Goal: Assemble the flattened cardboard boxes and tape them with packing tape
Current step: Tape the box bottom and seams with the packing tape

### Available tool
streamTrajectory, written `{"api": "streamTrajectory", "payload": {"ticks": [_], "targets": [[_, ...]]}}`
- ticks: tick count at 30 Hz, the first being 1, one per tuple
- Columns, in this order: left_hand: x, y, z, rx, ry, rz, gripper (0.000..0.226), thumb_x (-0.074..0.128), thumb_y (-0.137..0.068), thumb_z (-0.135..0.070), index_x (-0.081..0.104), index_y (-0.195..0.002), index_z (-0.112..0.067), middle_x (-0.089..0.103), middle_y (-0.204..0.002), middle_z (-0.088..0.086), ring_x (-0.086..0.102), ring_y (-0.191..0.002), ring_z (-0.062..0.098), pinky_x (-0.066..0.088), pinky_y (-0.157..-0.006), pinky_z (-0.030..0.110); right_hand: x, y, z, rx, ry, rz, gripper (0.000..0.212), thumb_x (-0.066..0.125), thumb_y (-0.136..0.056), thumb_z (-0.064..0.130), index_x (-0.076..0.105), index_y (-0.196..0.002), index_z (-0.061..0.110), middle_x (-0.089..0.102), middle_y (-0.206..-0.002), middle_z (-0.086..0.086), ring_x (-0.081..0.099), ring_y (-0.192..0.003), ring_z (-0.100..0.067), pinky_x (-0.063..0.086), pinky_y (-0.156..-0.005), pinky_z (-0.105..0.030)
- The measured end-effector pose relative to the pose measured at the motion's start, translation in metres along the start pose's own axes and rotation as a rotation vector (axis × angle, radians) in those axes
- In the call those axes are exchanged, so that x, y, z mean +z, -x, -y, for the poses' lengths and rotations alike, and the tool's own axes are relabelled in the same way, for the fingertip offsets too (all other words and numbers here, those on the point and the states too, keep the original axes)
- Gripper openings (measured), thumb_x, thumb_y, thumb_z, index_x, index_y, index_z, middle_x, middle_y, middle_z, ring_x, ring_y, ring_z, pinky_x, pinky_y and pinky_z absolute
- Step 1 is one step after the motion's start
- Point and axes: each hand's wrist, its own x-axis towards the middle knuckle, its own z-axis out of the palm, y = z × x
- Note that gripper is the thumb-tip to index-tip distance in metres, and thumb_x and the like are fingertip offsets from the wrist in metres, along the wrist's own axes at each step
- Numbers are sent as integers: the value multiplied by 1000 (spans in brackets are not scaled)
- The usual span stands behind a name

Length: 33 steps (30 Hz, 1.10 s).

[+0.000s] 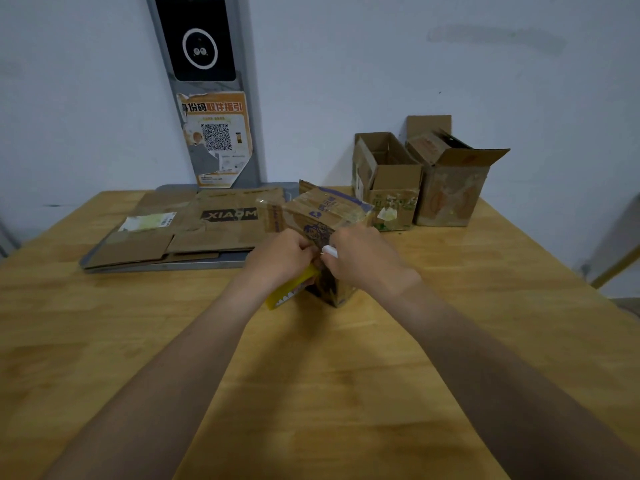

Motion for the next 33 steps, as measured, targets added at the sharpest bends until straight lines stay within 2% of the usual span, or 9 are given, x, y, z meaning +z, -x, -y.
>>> {"api": "streamTrajectory", "payload": {"ticks": [4, 9, 12, 19, 23, 25, 28, 31, 33], "targets": [[5, -2, 4, -7, 13, 17, 38, 52, -104, -37, 73, -73, -31, 69, -58, -11, 63, -58, 1, 44, -57, 30, 5, 16, -12, 29, -3, 40, 44, 59, -99, 39, 41, -63, 22, 44, -65, 1, 48, -66, -25, 29, -53, -32], [9, 0, 5, -6, 68, -6, 38, 51, -105, -37, 73, -74, -33, 72, -61, -16, 59, -53, -11, 43, -59, 26, 17, 41, -36, 107, -46, 164, 43, 61, -98, 48, 63, -65, 20, 57, -66, -4, 56, -60, -22, 39, -48, -33], [9, 4, 6, -31, 195, 78, 33, 50, -105, -41, 74, -85, -29, 76, -69, -10, 66, -53, 0, 54, -71, 30, 28, 54, -49, 184, -62, 282, 39, 60, -98, 50, 78, -90, 17, 73, -87, -7, 67, -74, -24, 60, -67, -42], [19, 12, 6, -43, 231, 139, 27, 63, -99, -42, 76, -83, -25, 76, -68, -7, 72, -56, 16, 55, -63, 28, 60, 68, -54, 269, -56, 349, 23, 62, -96, 47, 77, -105, 32, 71, -96, 0, 67, -90, -25, 50, -69, -33], [21, 13, 14, -78, 221, 149, 28, 64, -99, -40, 77, -80, -24, 76, -67, -8, 73, -58, 16, 60, -66, 32, 49, 62, -58, 328, -87, 414, 60, 80, -78, 53, 64, -134, 35, 63, -130, 4, 60, -121, -24, 51, -89, -35], [21, 12, 16, -89, 229, 151, 31, 64, -98, -40, 79, -78, -22, 76, -68, -7, 73, -56, 17, 60, -66, 31, 36, 56, -60, 317, -95, 410, 58, 80, -76, 54, 66, -130, 37, 64, -129, 6, 61, -118, -23, 53, -92, -37], [17, 11, 21, -113, 262, 134, 35, 62, -99, -41, 79, -73, -22, 76, -69, -5, 72, -57, 19, 59, -67, 33, 19, 43, -55, 298, -179, 92, 12, 66, -93, 37, 69, -104, 32, 68, -104, 3, 65, -93, -22, 53, -73, -36], [15, 9, 24, -146, 295, 43, 36, 58, -99, -44, 78, -76, -26, 75, -68, -12, 69, -63, 12, 55, -72, 35, 10, 29, -45, 209, -255, -376, 24, 48, -103, 38, 61, -117, 24, 57, -114, 3, 56, -102, -18, 48, -77, -35], [14, 9, 24, -180, 350, -52, 30, 57, -99, -44, 76, -83, -28, 72, -64, -21, 66, -60, 2, 47, -67, 31, 9, 16, -37, 138, -226, -423, 40, 41, -104, 48, 57, -135, 27, 51, -134, 1, 44, -120, -22, 44, -93, -36]]}}
